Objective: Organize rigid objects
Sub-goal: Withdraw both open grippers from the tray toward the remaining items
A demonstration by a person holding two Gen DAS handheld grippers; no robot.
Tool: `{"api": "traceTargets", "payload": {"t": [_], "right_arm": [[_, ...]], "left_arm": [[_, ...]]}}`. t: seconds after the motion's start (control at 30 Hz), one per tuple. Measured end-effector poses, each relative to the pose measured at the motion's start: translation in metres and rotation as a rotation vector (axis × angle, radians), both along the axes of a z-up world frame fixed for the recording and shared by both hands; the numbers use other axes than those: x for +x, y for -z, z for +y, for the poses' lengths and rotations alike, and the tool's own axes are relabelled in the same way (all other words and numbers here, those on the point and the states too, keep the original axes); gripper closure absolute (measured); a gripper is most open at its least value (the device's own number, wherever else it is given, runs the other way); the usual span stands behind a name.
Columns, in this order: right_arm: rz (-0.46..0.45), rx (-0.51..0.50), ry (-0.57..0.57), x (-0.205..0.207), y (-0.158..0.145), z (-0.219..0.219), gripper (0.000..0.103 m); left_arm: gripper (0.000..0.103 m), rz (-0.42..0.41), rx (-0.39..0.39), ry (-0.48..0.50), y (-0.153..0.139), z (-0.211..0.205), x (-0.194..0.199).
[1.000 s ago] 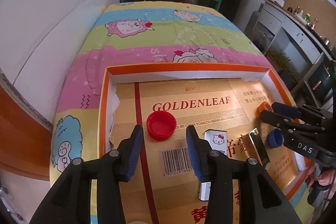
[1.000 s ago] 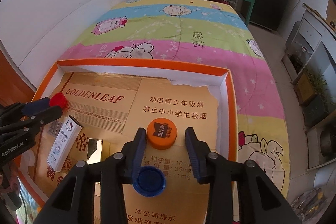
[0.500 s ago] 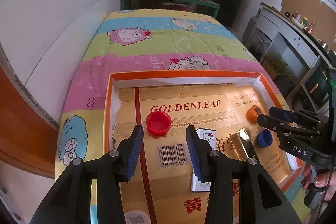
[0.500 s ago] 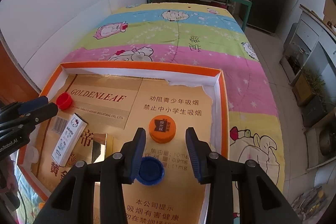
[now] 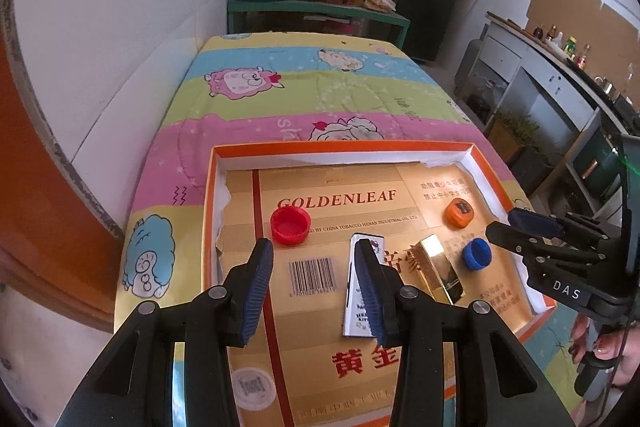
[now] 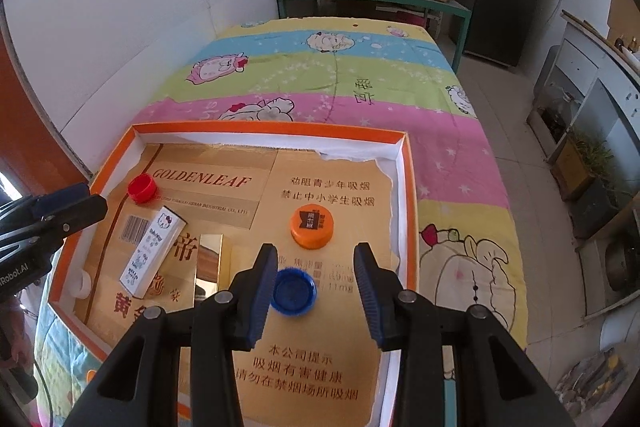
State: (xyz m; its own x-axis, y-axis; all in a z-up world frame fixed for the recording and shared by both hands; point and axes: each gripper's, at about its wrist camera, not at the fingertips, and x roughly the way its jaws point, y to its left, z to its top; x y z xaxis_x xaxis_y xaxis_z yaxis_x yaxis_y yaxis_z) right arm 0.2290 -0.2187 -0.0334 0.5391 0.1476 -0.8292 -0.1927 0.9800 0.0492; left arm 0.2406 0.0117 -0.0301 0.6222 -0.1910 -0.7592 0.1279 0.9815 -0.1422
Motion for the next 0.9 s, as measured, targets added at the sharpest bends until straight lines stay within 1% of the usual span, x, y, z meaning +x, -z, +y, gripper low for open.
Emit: {"api": "traceTargets", "payload": {"t": [0.4, 0.73, 0.9], "right_arm": [[-0.038, 0.024, 0.007, -0.038, -0.016, 0.002, 0.063], [-0.072, 0.043, 0.011, -0.077, -0.03, 0.005, 0.063], [-0.08, 0.055, 0.008, -0.096, -0.032, 0.009, 0.063]], "left_arm": [[0.059, -0.05, -0.008, 0.008, -0.017, 0.0, -0.034], [0.059, -0.097, -0.017, 0.017, -0.031, 0.001, -0.073], [0.059, -0.112, -0.036, 0.013, -0.033, 0.004, -0.095]]}}
